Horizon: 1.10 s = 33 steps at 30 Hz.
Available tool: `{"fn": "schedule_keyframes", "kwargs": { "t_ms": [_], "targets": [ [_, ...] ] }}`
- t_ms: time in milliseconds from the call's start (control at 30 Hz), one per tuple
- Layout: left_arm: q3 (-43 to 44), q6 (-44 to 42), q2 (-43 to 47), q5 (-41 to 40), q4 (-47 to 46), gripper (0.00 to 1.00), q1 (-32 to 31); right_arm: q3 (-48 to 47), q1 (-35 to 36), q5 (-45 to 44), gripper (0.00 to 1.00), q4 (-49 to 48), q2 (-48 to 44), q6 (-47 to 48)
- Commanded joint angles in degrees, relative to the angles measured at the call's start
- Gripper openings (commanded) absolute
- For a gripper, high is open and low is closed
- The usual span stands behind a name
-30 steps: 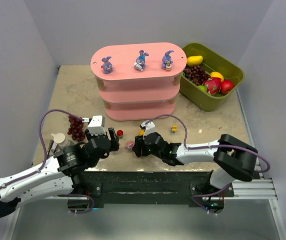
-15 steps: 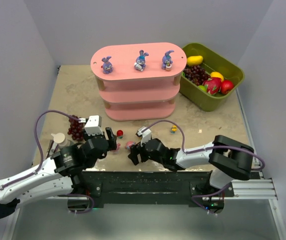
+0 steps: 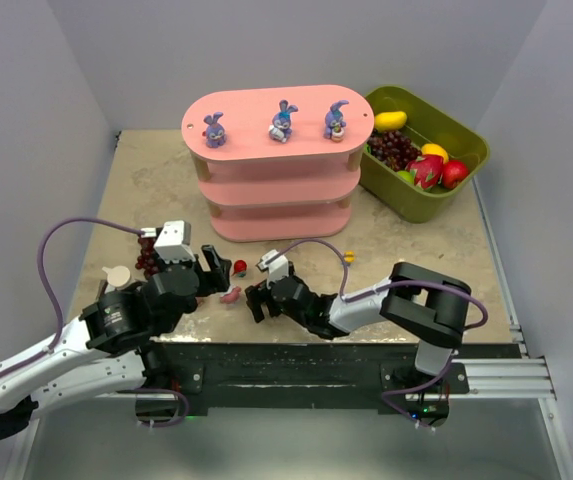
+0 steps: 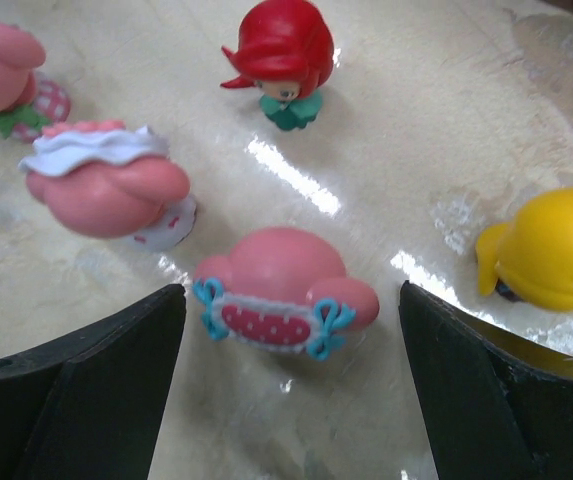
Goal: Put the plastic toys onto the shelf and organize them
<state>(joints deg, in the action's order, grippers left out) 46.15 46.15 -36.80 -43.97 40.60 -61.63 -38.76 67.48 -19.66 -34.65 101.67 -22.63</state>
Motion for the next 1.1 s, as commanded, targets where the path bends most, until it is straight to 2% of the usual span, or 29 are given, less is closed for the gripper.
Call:
{"fn": "schedule_keyframes", "kwargs": {
  "t_ms": [0,167,367,667,800,1067],
  "targets": [
    [2.10,-1.85,0.32,-2.53,0.45,0.79,-0.07,-3.95,0.37,-6.53,0.90,-0.94,1.78,1.28],
    [2.10,-1.94,0.15,-3.32,0.36,0.80,-0.07,-5.53,0.28,-7.32,0.85,-0.24,3.18,1.63],
    [2.10,-2.56,-1.00,-3.49,-0.34,0.80,-0.07,-5.97,0.37,-7.41,0.70,1.17,2.93,0.49],
    [1.84,-2.47,-0.73,-3.67,-0.26,0.81,-0.07,-5.18,0.37,-7.24,0.38,2.13,-0.50,-0.48],
    [1.75,-2.29,-0.12,-3.67,0.01,0.81,-0.07,-6.15,0.37,-7.06,0.34,5.99,-4.27,-1.01],
    [2.54,-1.77,2.16,-3.58,1.94,0.80,-0.07,-7.99,0.37,-7.41,0.34,14.60,-14.03,-2.68]
  ]
}}
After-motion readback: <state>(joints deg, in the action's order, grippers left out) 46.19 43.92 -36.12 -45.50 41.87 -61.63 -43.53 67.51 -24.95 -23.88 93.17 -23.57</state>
